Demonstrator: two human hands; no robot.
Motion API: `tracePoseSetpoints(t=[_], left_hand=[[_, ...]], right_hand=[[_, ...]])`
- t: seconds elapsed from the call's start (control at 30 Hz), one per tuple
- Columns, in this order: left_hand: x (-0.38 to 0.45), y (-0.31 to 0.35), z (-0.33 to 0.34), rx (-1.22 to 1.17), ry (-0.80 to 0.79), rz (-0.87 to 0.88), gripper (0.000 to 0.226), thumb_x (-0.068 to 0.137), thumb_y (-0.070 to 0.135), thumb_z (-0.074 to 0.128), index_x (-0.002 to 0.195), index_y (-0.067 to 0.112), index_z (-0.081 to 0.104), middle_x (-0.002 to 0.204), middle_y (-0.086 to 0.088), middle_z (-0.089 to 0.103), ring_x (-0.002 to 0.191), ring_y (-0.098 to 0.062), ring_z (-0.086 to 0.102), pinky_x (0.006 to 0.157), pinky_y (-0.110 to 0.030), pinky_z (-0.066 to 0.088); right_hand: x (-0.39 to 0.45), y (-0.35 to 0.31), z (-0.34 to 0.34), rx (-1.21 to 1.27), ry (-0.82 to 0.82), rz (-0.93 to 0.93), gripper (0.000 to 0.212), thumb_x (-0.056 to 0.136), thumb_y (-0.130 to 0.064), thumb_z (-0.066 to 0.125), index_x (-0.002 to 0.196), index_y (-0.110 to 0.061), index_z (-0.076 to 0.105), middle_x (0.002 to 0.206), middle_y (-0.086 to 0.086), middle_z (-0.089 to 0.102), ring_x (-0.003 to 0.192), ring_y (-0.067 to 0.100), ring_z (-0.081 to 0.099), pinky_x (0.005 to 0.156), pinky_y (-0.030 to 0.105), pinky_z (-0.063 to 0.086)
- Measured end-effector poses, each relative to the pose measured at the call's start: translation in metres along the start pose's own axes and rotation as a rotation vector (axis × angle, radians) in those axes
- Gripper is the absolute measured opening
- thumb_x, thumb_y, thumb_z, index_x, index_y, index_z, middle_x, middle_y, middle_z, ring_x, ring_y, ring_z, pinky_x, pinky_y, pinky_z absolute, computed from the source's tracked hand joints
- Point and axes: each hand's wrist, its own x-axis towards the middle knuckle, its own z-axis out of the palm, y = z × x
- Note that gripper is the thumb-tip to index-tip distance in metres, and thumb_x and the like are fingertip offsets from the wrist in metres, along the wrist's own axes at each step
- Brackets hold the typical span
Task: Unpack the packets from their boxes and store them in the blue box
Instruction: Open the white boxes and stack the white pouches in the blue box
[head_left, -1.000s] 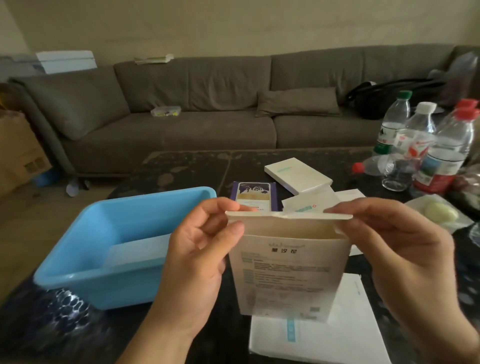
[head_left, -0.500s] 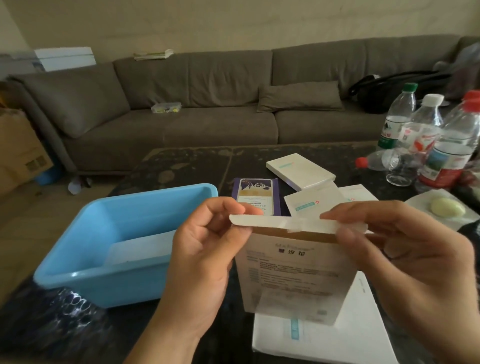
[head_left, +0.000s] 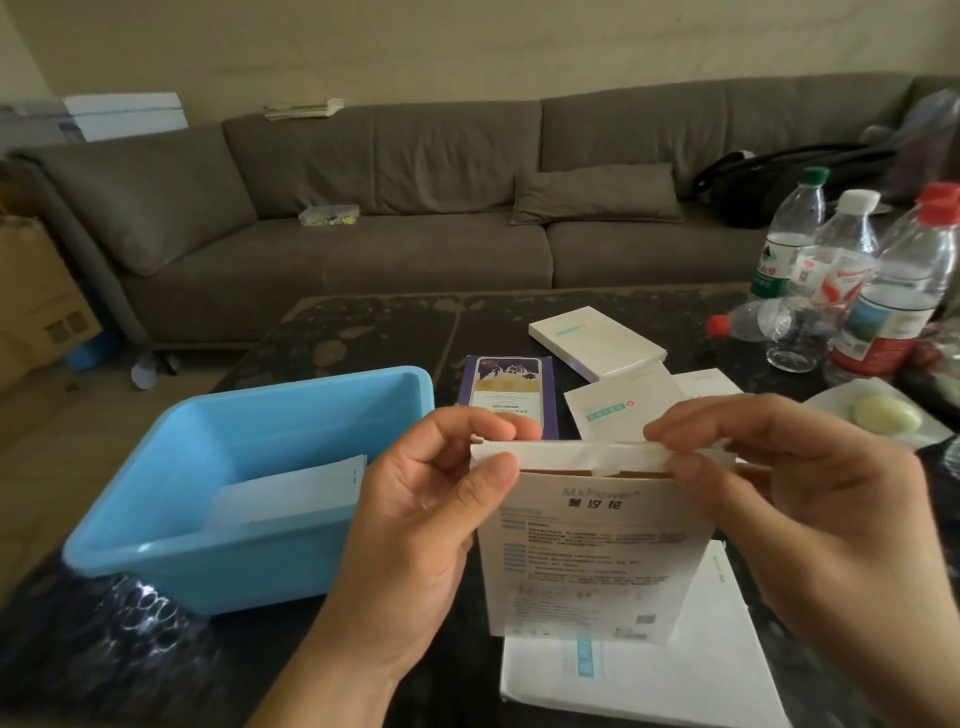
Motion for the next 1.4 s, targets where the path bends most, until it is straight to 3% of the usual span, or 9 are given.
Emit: tracePoseSetpoints(t=[0.17,0.27,0.43,0.6,0.9,0.97,1.13,1.3,1.4], left_hand=[[-0.003,-0.004,0.005,0.111,0.075,0.076,0.010,0.072,0.029,0.071,0.081,0.025,0.072,0.103,-0.008,0.074,0.092,-0.021,0.067,0.073,-0.031,0.053],[-0.004,-0.004,0.006,0.141,0.063,0.089,0.011,0.073,0.030,0.069,0.082,0.023,0.071,0.103,-0.008,0.072,0.092,-0.020,0.067,0.072,-0.030,0.053],[-0.006,-0.006,0.008,0.288,0.002,0.170,0.014,0.082,0.032,0.057,0.089,0.024,0.065,0.104,-0.005,0.071,0.094,-0.018,0.067,0.071,-0.023,0.053],[-0.010,-0.009,0.011,0.381,-0.012,0.239,0.011,0.088,0.035,0.050,0.091,0.030,0.060,0.104,0.006,0.069,0.092,-0.012,0.067,0.067,-0.018,0.053],[-0.004,-0.015,0.005,0.544,-0.051,0.359,0.012,0.094,0.037,0.048,0.099,0.028,0.054,0.106,0.011,0.064,0.098,-0.006,0.065,0.068,-0.011,0.052],[-0.004,-0.014,0.005,0.556,-0.044,0.368,0.014,0.094,0.037,0.048,0.098,0.025,0.054,0.105,0.010,0.065,0.096,-0.006,0.066,0.067,-0.011,0.052],[-0.008,-0.016,0.009,0.433,-0.033,0.288,0.012,0.095,0.035,0.053,0.095,0.023,0.055,0.102,0.004,0.067,0.092,-0.011,0.066,0.068,-0.017,0.054],[-0.011,-0.020,0.020,0.237,0.049,0.219,0.039,0.072,0.044,0.081,0.092,0.024,0.054,0.098,0.002,0.070,0.088,-0.018,0.071,0.069,-0.023,0.056],[-0.010,-0.026,0.029,0.372,0.194,0.289,0.043,0.066,0.021,0.091,0.084,0.024,0.052,0.091,0.010,0.070,0.084,-0.011,0.073,0.065,-0.017,0.056]], right_hand=[[0.002,-0.001,-0.002,-0.048,-0.031,-0.091,0.017,0.075,-0.009,0.065,0.074,-0.025,0.069,0.092,-0.005,0.074,0.089,0.014,0.070,0.068,0.023,0.054],[0.003,-0.005,-0.003,-0.200,-0.079,-0.213,0.006,0.075,-0.024,0.065,0.080,-0.023,0.067,0.096,-0.011,0.072,0.095,0.013,0.068,0.073,0.025,0.053],[0.004,-0.005,0.003,-0.508,-0.145,-0.498,0.022,0.077,-0.030,0.077,0.094,-0.018,0.072,0.105,-0.011,0.067,0.103,0.016,0.062,0.081,0.032,0.051],[0.005,-0.004,0.009,-0.449,-0.134,-0.496,0.013,0.081,-0.029,0.077,0.089,-0.019,0.076,0.099,-0.010,0.069,0.095,0.016,0.065,0.076,0.031,0.052],[0.003,-0.003,0.012,-0.358,-0.169,-0.460,0.011,0.082,-0.028,0.070,0.078,-0.019,0.075,0.100,-0.011,0.068,0.090,0.004,0.063,0.073,0.006,0.040],[0.004,0.003,0.012,-0.437,-0.152,-0.570,0.013,0.085,-0.022,0.070,0.078,-0.014,0.077,0.102,-0.003,0.067,0.086,0.003,0.060,0.070,0.008,0.041],[0.007,0.023,0.005,-0.585,-0.168,-0.842,0.005,0.083,-0.008,0.073,0.081,-0.005,0.077,0.101,0.012,0.064,0.084,0.029,0.061,0.061,0.037,0.047],[0.006,0.024,0.007,-0.623,-0.224,-0.853,0.011,0.081,-0.023,0.075,0.080,-0.012,0.077,0.112,0.007,0.053,0.079,0.033,0.057,0.061,0.040,0.047],[0.005,0.022,0.009,-0.650,-0.233,-0.848,0.015,0.080,-0.028,0.073,0.069,-0.017,0.074,0.111,0.003,0.052,0.079,0.032,0.056,0.061,0.038,0.046]])
